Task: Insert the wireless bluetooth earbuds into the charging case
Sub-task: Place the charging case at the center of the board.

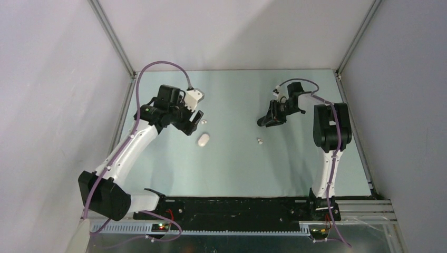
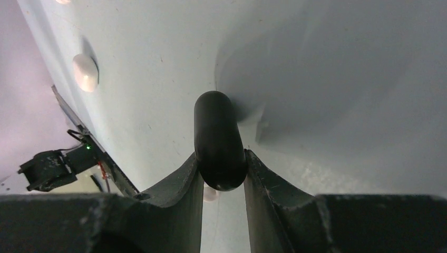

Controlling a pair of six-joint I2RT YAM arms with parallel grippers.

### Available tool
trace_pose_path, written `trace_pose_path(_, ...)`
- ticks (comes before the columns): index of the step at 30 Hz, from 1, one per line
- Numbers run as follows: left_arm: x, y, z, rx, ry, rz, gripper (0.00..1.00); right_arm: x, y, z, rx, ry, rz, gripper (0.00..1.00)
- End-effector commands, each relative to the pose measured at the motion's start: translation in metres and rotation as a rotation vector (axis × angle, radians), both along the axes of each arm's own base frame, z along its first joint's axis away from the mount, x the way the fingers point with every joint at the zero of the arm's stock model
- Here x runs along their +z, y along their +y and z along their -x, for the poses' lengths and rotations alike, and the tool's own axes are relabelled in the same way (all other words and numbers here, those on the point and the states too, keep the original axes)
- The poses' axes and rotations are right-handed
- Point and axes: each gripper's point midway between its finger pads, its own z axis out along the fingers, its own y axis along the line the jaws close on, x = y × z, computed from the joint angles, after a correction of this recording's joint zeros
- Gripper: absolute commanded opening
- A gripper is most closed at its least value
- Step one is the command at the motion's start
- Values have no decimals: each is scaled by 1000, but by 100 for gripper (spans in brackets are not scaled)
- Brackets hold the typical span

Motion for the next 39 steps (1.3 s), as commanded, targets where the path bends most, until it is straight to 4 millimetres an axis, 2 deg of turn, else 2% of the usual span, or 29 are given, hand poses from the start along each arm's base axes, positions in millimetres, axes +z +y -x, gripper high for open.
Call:
trace_pose_path(1, 7, -11, 3, 25, 24, 95, 82, -15, -2, 9, 75, -21, 119, 8)
trace_pose_path(2, 4, -13, 5, 26, 35, 107, 82, -16, -3, 10, 77, -13, 128, 13)
trace_pose_path(3, 4, -17, 5, 14, 33, 125, 82, -16, -3, 10, 72, -8, 134, 24)
trace_pose_path(4, 4, -18, 5, 8, 34, 132, 84, -17, -5, 9, 54, 1, 149, 29)
trace_pose_path(5, 6, -20, 4, 3, 30, 141, 86, -13, -5, 8, 44, -6, 159, 41)
trace_pose_path(6, 9, -21, 3, 11, 27, 150, 96, -12, -8, 6, 30, -11, 175, 46)
trace_pose_path(8, 11, -21, 1, 30, 27, 159, 99, 0, -14, -1, 9, -55, 209, 62)
trace_pose_path(9, 10, -22, 1, 34, 31, 159, 99, 13, -18, -5, 1, -95, 222, 80)
trace_pose_path(10, 9, -21, 1, 59, 42, 170, 100, 17, -25, -8, -13, -117, 256, 89)
trace_pose_path(11, 10, -18, -1, 90, 31, 165, 100, 31, -28, -10, -15, -159, 270, 97)
trace_pose_path(16, 10, -5, -5, 165, -9, 132, 100, 72, -57, 0, -74, -255, 410, 99)
trace_pose_path(17, 11, -4, -7, 182, -15, 131, 100, 68, -63, 9, -62, -247, 452, 99)
trace_pose_path(18, 13, -2, -10, 203, -27, 131, 100, 74, -62, 14, -40, -272, 468, 99)
trace_pose_path(19, 11, -1, -11, 211, -29, 128, 100, 68, -66, 23, 5, -276, 500, 99)
trace_pose_path(22, 3, 0, -14, 210, -19, 109, 100, 75, -58, 40, 108, -339, 497, 99)
trace_pose_path(26, -14, 4, -14, 212, -2, 77, 100, 92, -39, 42, 159, -397, 399, 99)
trace_pose_path(28, -31, 13, -13, 230, 13, 4, 100, 102, -23, 47, 238, -419, 341, 99)
trace_pose_path(29, -35, 19, -14, 243, 15, -33, 100, 109, -7, 48, 294, -437, 306, 99)
trace_pose_path(31, -39, 14, -17, 203, 38, -49, 100, 116, 9, 55, 404, -475, 298, 99)
trace_pose_path(33, -37, 3, -20, 159, 56, -16, 100, 122, 20, 53, 431, -526, 321, 99)
trace_pose_path(34, -34, 0, -22, 156, 56, 2, 100, 122, 18, 42, 411, -560, 386, 99)
trace_pose_path(35, -35, -2, -25, 167, 54, 13, 100, 121, 25, 40, 415, -576, 428, 99)
trace_pose_path(36, -35, -3, -28, 189, 57, 25, 100, 118, 15, 29, 385, -601, 539, 99)
trace_pose_path(37, -41, -3, -31, 204, 70, 16, 100, 113, 21, 29, 427, -624, 582, 99)
trace_pose_path(38, -43, -2, -33, 221, 79, 16, 97, 109, 14, 25, 432, -636, 656, 99)
trace_pose_path(39, -54, -3, -35, 231, 108, 5, 95, 101, 16, 26, 479, -653, 697, 99)
